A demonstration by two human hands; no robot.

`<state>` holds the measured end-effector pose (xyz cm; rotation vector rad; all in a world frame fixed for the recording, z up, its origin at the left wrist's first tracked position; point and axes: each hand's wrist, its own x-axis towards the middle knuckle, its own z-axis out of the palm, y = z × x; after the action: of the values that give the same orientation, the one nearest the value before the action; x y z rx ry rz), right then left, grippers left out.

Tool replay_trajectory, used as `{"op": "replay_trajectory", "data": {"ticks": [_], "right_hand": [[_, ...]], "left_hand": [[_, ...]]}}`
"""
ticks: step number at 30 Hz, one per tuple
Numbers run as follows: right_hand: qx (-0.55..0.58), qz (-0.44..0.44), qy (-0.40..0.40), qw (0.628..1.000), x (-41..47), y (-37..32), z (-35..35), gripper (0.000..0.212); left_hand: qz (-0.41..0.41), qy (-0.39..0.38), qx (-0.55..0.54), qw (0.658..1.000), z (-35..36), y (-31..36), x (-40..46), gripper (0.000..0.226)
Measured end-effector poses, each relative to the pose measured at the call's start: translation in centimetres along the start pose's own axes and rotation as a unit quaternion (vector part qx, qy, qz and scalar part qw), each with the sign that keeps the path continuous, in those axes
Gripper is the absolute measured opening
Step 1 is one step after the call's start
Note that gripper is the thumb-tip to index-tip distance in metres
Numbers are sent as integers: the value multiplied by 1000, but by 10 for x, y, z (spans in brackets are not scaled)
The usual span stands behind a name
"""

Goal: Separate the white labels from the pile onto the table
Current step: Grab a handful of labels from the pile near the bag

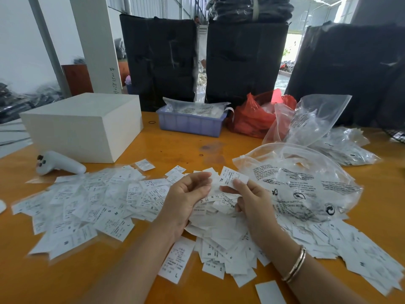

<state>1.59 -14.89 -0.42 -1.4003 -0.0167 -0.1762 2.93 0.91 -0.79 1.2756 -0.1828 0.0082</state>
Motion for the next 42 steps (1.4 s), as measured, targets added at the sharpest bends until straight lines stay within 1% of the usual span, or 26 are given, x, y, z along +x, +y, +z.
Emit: {"op": "replay_trajectory", "data": {"ticks": [7,16,18,22,25,30,36,39,42], "right_hand": [[-14,-5,-21,1000,0,2,-2,16],[-56,-37,-50,996,0,4,-1,21],[-53,-40,-46,997,0,5,-2,19],[-29,-55,-9,998,1,4,-3,17],[-29,-55,-6,998,0,3,-3,16],[-90,-59,-32,994,-2,4,-2,18],[-196,-94,-57,975,-2,6,1,21],[-208,-108,-65,970,-2,7,1,22],[-206,-117,-65,970,-2,7,1,21]], "left_hand": [[14,13,34,999,-1,-2,2,35],[37,28,37,998,-2,-2,3,37],[38,31,39,998,-2,-2,3,36],[41,29,34,998,-1,-1,3,37],[43,29,36,998,-1,-2,3,36],[36,25,42,998,-2,-1,2,33],[38,21,68,997,-1,-1,1,28],[22,28,67,997,-1,0,1,27],[16,33,89,995,0,0,1,28]]}}
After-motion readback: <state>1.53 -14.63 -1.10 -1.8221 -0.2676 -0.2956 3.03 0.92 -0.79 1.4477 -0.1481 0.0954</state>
